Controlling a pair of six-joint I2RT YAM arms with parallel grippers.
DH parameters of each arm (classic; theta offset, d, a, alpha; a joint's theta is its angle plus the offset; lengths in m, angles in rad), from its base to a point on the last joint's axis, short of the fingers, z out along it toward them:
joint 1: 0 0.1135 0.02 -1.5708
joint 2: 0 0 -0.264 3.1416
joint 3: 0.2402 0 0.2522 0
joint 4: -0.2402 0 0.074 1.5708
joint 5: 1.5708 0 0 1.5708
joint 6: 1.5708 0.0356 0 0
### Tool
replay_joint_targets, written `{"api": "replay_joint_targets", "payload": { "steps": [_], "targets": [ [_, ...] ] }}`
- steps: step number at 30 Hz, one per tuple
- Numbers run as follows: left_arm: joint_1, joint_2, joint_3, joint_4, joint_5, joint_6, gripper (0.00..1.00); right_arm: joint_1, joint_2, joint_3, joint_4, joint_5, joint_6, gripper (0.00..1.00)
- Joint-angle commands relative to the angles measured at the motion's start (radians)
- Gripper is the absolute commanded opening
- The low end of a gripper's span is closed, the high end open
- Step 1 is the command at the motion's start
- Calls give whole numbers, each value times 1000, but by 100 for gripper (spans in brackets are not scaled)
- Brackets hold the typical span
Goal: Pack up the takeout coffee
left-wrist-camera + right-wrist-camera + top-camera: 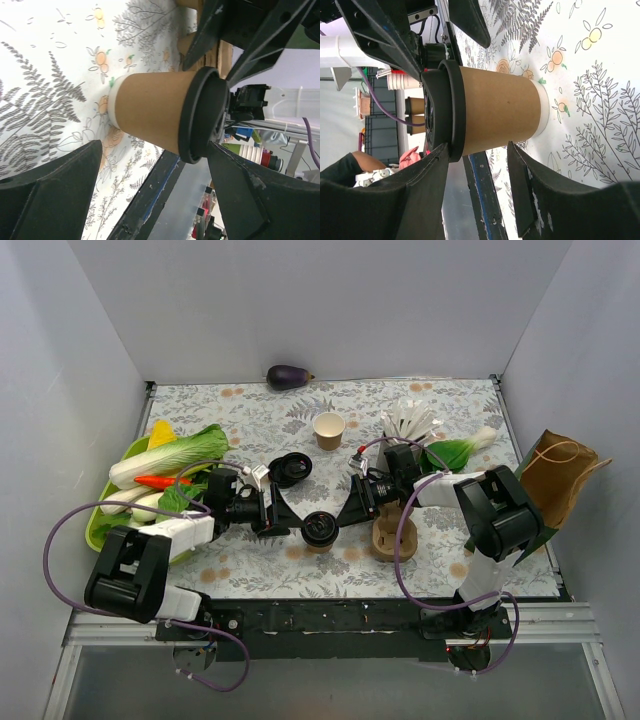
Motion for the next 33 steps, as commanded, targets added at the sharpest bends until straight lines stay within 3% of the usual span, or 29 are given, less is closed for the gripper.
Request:
{"api": "replay_joint_targets", "payload": {
  "steps": [1,9,24,33],
  "targets": [
    [8,24,31,-51,-53,44,85,-4,20,25,-18,-2,-21,57],
    [7,108,48,-25,-56,39,85,-4,48,33,-43,24,-36,55],
    [7,228,19,-279,-414,55,77,-6,153,64,-259,241,-90,42],
    [7,303,34,-290,-475,59,75,3,153,88,-334,331,-151,41]
  ]
}}
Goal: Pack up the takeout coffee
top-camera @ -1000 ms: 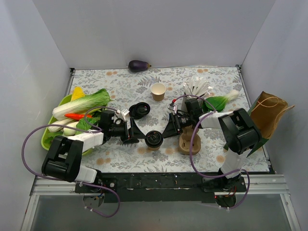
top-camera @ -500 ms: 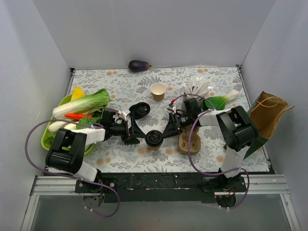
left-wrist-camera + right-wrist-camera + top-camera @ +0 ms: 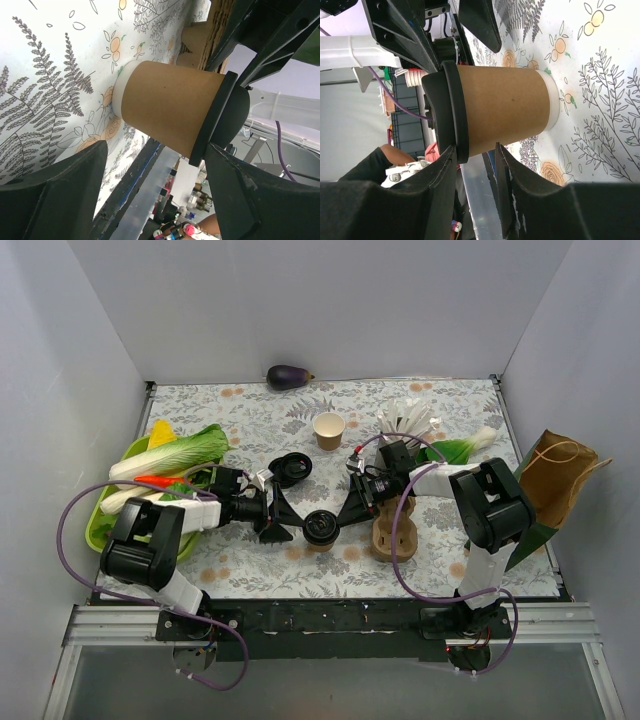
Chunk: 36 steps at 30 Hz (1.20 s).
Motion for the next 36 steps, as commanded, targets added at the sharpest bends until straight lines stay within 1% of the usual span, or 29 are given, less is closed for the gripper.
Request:
{"api": "replay_joint_targets", "payload": {
  "steps": [1,3,4,5,9,13,16,17,19,20,21,23,24,25,26,27,28,29,31,32,34,36],
  "targets": [
    [-8,92,-48,-159,-469,101,75,8,62,-26,-67,355,-104,41],
    [-8,29,-37,-151,-398,127,76,9,40,-22,-44,311,-121,42],
    [-8,3,-34,-153,-369,158,78,8,15,-10,-40,300,-126,43],
    [-8,-50,-24,-157,-312,170,80,8,1,-6,-26,274,-132,46],
    [-8,-162,47,-161,-203,212,85,6,-67,39,-24,214,-163,55],
    [-8,-215,117,-191,-113,291,88,6,-137,83,-89,212,-239,62],
    [-8,-236,177,-223,-36,385,89,8,-188,96,-138,237,-311,67],
    [-8,-239,193,-233,-16,405,90,6,-202,97,-142,237,-342,75],
    [-8,-232,238,-271,56,469,91,8,-242,108,-168,235,-387,78],
    [-8,-230,287,-291,68,492,91,8,-254,116,-182,216,-414,80],
    [-8,-227,323,-330,76,529,92,12,-266,137,-202,208,-499,80],
    [-7,-224,418,-383,58,586,93,20,-297,165,-286,194,-601,83],
    [-7,-225,441,-418,50,641,94,30,-306,194,-318,189,-700,85],
    [-7,-225,464,-438,37,669,94,37,-320,206,-358,191,-763,87],
    [-7,-228,488,-455,-9,690,95,50,-326,220,-429,206,-825,92],
    [-5,-230,524,-476,-37,709,96,88,-332,237,-478,224,-892,93],
    [0,-230,541,-483,-75,735,98,115,-348,261,-516,247,-1060,94],
    [1,-230,553,-484,-150,747,98,173,-355,263,-562,307,-1122,95],
    [15,-232,579,-464,-224,750,98,228,-387,245,-576,390,-1283,96],
    [22,-228,585,-460,-264,749,98,268,-398,232,-569,410,-1315,97],
    [39,-230,604,-457,-284,743,98,293,-412,215,-523,451,-1333,98],
    [46,-248,601,-458,-301,739,98,308,-400,218,-504,459,-1329,98]
  ]
}}
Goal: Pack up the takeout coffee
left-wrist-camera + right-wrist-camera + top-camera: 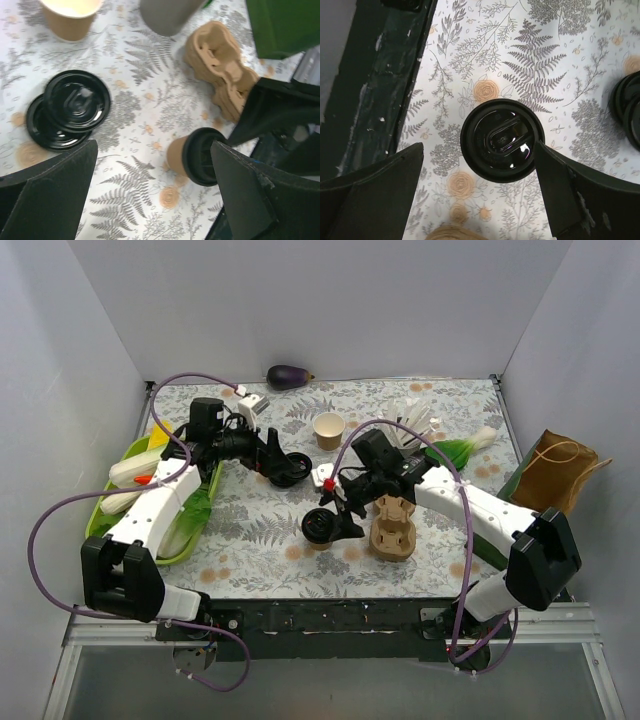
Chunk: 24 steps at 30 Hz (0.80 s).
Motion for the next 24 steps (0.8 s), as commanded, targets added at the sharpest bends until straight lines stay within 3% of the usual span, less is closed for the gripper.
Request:
{"api": "replay_joint_targets", "payload": {
  "steps": [1,17,24],
  "targets": [
    [24,-60,21,-22,-108,38,98,24,0,1,-17,93,-175,98],
    [115,-236,-172,13,-83,-38,98,73,148,76,-21,148,-190,97],
    [135,-248,-197,28,-72,-60,98,80,177,97,-14,159,-185,87]
  ]
}}
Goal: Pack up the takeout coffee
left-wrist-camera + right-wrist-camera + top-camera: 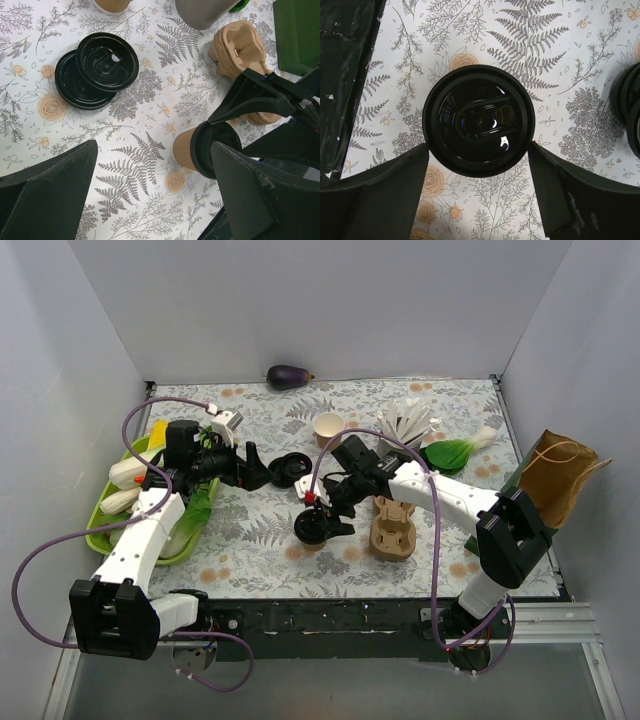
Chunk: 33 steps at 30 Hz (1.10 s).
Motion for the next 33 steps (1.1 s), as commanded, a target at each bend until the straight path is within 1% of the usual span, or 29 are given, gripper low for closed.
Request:
{"api": "replay_joint_targets", "payload": {
  "steps": [1,4,6,12,17,19,23,25,31,33],
  "targets": [
    [14,-42,-10,24,12,-15,98,8,17,50,-5,1,-7,84],
    [20,-31,-10,33,20,-23,98,8,15,53,-6,-2,1,77],
    [28,-25,-9,42,26,-35,98,8,15,50,-11,-5,12,76],
    [49,14,12,58,51,-53,98,8,-9,45,-6,-54,28,89],
    [81,18,19,76,75,-82,98,13,14,67,3,-88,58,93],
    [86,17,19,78,81,-95,98,19,32,84,8,-98,76,92],
    [86,9,11,82,101,-107,98,34,64,117,11,-109,91,87],
    [86,4,0,93,103,-115,98,46,74,117,29,-86,97,87],
    [87,4,-9,108,115,-124,98,69,95,130,5,-43,76,88],
    [87,3,-9,119,118,-136,98,71,97,139,-5,-20,78,84]
  ]
}}
